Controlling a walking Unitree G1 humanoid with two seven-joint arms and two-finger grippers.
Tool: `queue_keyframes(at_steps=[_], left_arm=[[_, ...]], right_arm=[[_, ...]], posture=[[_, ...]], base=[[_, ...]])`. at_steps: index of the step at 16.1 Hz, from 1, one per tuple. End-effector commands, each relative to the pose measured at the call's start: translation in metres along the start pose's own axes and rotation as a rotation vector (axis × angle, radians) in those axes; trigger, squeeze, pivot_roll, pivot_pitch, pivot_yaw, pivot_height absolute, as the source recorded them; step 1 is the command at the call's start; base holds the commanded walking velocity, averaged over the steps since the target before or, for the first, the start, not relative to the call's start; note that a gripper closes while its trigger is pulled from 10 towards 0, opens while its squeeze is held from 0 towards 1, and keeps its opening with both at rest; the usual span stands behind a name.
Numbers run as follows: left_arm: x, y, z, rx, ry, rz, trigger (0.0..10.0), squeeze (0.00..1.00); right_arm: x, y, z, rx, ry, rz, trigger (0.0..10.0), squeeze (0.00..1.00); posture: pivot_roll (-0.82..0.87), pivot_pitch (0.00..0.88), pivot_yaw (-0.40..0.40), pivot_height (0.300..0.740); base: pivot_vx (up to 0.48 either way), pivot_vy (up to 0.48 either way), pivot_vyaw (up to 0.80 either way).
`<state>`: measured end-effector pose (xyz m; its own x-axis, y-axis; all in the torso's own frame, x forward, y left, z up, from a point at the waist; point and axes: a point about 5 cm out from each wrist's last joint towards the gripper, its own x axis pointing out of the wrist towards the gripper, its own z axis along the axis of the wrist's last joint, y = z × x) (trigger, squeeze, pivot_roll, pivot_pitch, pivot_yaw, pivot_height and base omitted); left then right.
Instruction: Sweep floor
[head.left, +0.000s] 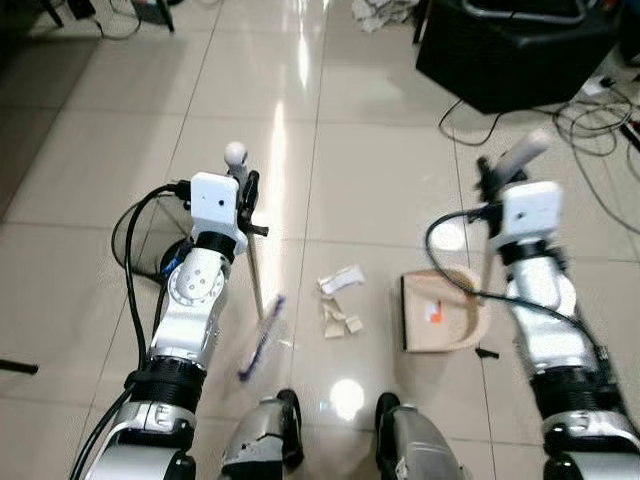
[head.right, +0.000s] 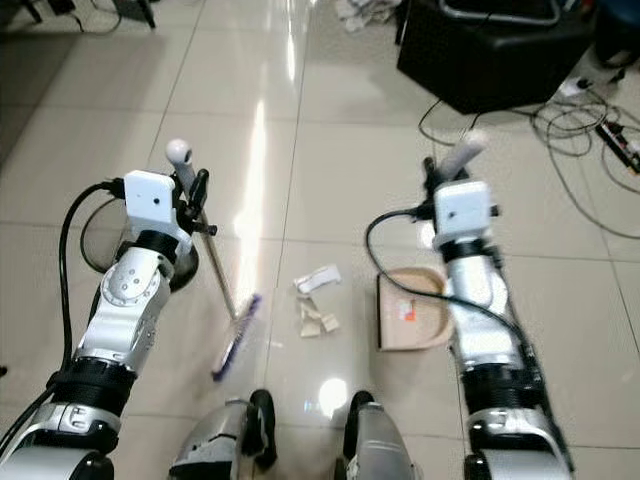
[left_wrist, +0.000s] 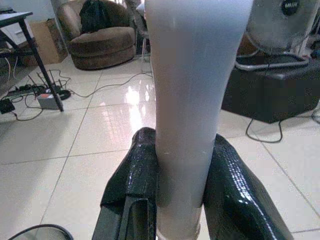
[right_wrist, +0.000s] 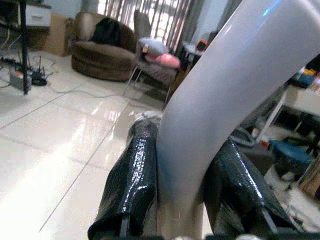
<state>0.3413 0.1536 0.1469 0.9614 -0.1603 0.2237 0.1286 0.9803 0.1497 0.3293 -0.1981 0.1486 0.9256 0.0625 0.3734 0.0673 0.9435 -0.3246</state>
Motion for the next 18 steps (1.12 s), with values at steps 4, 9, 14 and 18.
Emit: queue_keyframes(at_steps=[4,9,14,18], left_arm=[[0.012,0.009,0.010,-0.023,-0.044,0.042,10.0,0.00],[0.014,0.000,0.011,-0.020,-0.056,-0.003,10.0,0.00],[0.016,0.003,0.009,-0.020,-0.048,0.031,10.0,0.00],[0.023,0.000,0.014,-0.057,-0.076,0.063,10.0,0.00]], right_arm=[[-0.006,0.013,-0.007,0.034,-0.028,-0.057,10.0,0.00],[-0.003,0.044,0.001,0.051,-0.106,0.005,10.0,0.00],[-0.011,0.078,-0.002,0.046,-0.105,0.116,10.0,0.00],[-0.012,0.093,0.004,0.094,-0.126,0.156,10.0,0.00]], posture=[[0.16,0.362,0.067,0.740],[0.19,0.360,0.083,0.740],[0.19,0.341,0.092,0.740],[0.18,0.342,0.080,0.740]], base=[[0.000,0.000,0.00],[0.000,0.000,0.00],[0.000,0.000,0.00],[0.000,0.000,0.00]])
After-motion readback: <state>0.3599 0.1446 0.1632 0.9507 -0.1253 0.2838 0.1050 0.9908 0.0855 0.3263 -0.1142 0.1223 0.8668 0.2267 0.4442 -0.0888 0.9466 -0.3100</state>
